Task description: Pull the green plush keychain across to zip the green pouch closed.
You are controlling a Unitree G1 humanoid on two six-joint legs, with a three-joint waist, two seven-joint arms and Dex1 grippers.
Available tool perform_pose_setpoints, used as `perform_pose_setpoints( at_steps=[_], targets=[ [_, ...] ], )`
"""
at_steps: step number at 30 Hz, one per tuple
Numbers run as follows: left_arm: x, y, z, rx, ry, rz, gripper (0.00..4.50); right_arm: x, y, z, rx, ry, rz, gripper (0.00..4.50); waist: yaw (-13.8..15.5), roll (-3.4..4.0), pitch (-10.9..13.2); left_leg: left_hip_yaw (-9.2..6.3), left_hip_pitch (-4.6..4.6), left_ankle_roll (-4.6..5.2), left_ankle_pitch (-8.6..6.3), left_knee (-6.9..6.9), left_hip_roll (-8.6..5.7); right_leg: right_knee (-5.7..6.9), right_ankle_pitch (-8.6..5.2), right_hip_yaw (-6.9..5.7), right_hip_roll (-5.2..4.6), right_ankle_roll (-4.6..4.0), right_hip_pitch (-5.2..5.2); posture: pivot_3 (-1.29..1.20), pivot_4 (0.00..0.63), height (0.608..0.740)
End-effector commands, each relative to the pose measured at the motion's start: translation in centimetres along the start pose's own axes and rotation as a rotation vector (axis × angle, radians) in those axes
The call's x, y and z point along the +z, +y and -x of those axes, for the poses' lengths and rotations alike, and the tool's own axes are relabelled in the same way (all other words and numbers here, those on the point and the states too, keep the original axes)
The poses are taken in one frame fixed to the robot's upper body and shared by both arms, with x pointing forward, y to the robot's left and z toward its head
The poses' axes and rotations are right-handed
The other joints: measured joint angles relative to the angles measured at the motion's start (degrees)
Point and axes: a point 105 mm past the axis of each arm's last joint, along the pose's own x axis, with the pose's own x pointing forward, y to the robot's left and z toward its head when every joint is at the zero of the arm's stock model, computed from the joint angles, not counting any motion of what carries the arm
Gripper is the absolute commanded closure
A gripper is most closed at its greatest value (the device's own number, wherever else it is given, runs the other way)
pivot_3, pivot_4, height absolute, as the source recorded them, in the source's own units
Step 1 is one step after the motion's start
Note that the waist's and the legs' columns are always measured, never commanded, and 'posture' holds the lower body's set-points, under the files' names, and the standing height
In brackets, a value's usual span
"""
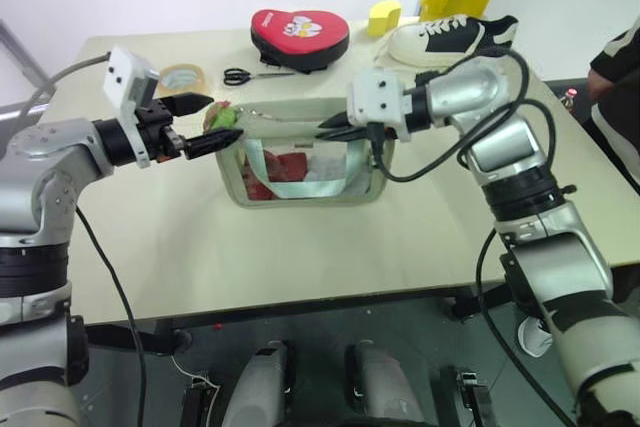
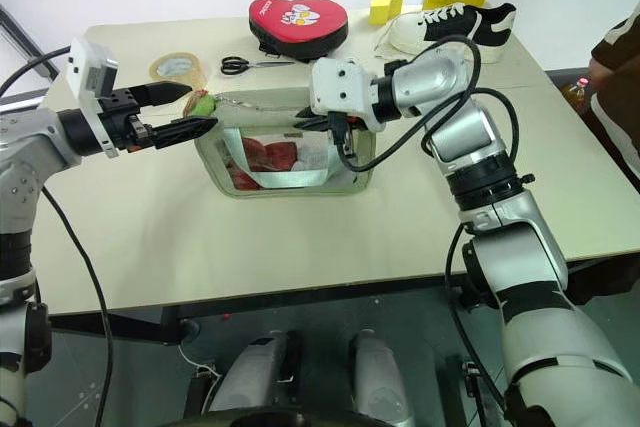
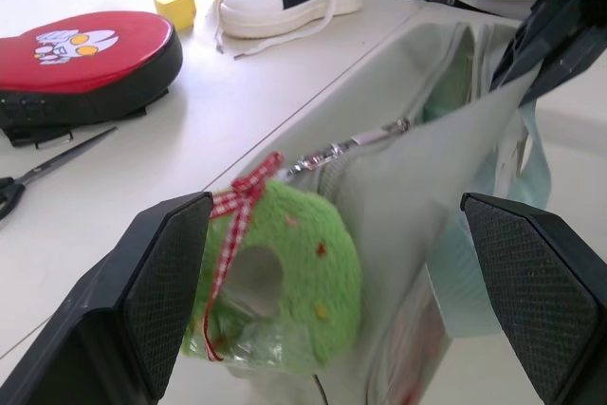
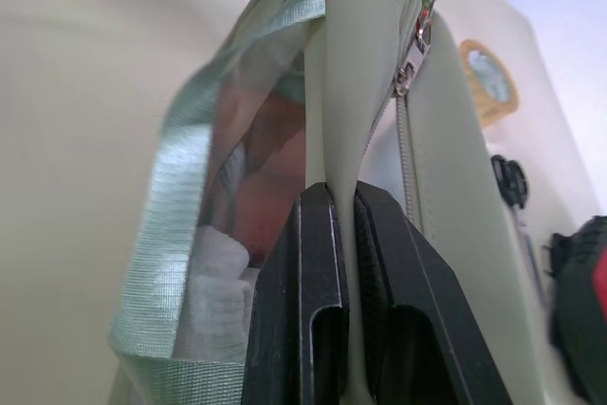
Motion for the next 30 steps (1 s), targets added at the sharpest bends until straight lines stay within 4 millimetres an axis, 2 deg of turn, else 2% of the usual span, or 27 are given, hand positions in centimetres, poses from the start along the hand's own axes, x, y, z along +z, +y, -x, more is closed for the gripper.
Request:
perform_pose_setpoints(
  at_steps=[1,2,6,10,12,15,17,20,25,28,29,30],
  targets=[
    [1.2,-0.1,0.3,-0.001,-0.026,-0.045,0.0,0.8,-0.4,0.6,-0.017,-0.003,0.006,4.46,0.2,0.0,0.0,0.0,0.01,0.0,0.0,0.02,0.0,0.01,0.01,0.0,0.0,-0.01,0.02,0.0,0.15,0.74],
    [1.2,-0.1,0.3,0.003,-0.023,-0.048,0.0,0.9,-0.3,0.6,-0.013,-0.002,-0.001,4.46,0.2,0.0,0.0,0.0,0.03,0.01,0.01,0.04,0.0,0.02,0.02,0.0,0.0,-0.03,0.03,0.0,0.15,0.74],
    [1.2,0.2,0.4,0.011,-0.019,-0.05,0.0,1.7,-0.5,0.9,-0.03,-0.025,-0.063,3.02,0.6,0.0,0.0,-0.01,0.04,0.02,0.03,0.04,0.01,0.03,0.03,0.0,0.0,-0.06,0.03,0.0,0.15,0.74],
    [1.3,0.5,0.6,0.014,-0.011,-0.055,0.0,3.1,-1.0,2.1,-0.07,-0.05,-0.106,0.86,0.8,0.0,0.0,-0.01,0.0,0.02,0.03,0.02,0.01,0.0,0.03,0.0,0.0,-0.06,0.0,0.0,0.15,0.74],
    [1.2,0.9,0.9,0.024,0.001,-0.055,0.0,3.5,-1.3,3.3,-0.101,-0.047,-0.114,0.05,0.9,0.0,0.0,-0.01,-0.01,0.02,0.03,0.0,0.01,-0.02,0.03,0.0,-0.01,-0.06,-0.01,0.0,0.15,0.74],
    [0.9,1.9,1.7,0.052,0.028,-0.053,0.0,3.3,-1.1,6.4,-0.142,-0.011,-0.148,0.05,1.2,-0.01,0.0,-0.03,-0.05,0.02,0.03,0.01,0.01,-0.05,0.03,-0.04,-0.04,-0.06,-0.01,0.0,0.15,0.74],
    [0.7,2.2,2.0,0.057,0.041,-0.05,0.0,3.1,-0.4,7.6,-0.146,0.011,-0.169,0.05,1.2,-0.02,0.0,-0.06,-0.07,0.03,0.02,0.0,0.0,-0.12,0.03,-0.1,-0.08,-0.07,0.01,0.0,0.15,0.74],
    [0.3,2.8,2.0,0.077,0.047,-0.043,0.0,2.6,1.0,7.9,-0.14,0.028,-0.218,0.05,0.9,-0.02,0.0,-0.04,-0.07,0.05,0.01,-0.02,-0.01,-0.19,0.02,-0.09,-0.13,-0.08,0.04,0.0,0.15,0.74],
    [0.1,3.1,1.3,0.067,0.051,-0.046,0.0,1.1,1.9,7.0,-0.166,0.045,-0.264,0.05,0.7,-0.02,0.0,-0.04,-0.04,0.05,0.02,-0.02,0.02,-0.08,0.02,-0.07,-0.13,-0.09,-0.02,0.0,0.15,0.74],
    [0.4,3.0,1.2,0.048,0.054,-0.053,0.0,0.0,2.1,6.7,-0.187,0.063,-0.286,0.84,0.9,-0.03,0.0,-0.02,-0.08,0.05,0.02,-0.01,0.01,-0.11,0.02,-0.07,-0.13,-0.09,-0.01,0.0,0.15,0.74],
    [0.4,3.0,1.2,0.043,0.057,-0.055,0.0,-0.3,2.0,6.7,-0.194,0.067,-0.289,1.46,0.9,-0.03,0.0,-0.01,-0.09,0.05,0.02,0.0,0.01,-0.13,0.02,-0.07,-0.13,-0.08,-0.02,0.0,0.15,0.74],
    [0.3,3.0,1.2,0.04,0.06,-0.055,0.0,-0.5,2.0,6.6,-0.201,0.072,-0.29,1.86,0.9,-0.03,0.0,-0.01,-0.1,0.05,0.02,-0.01,0.01,-0.16,0.03,-0.07,-0.13,-0.08,-0.02,0.0,0.15,0.74]
  ],
)
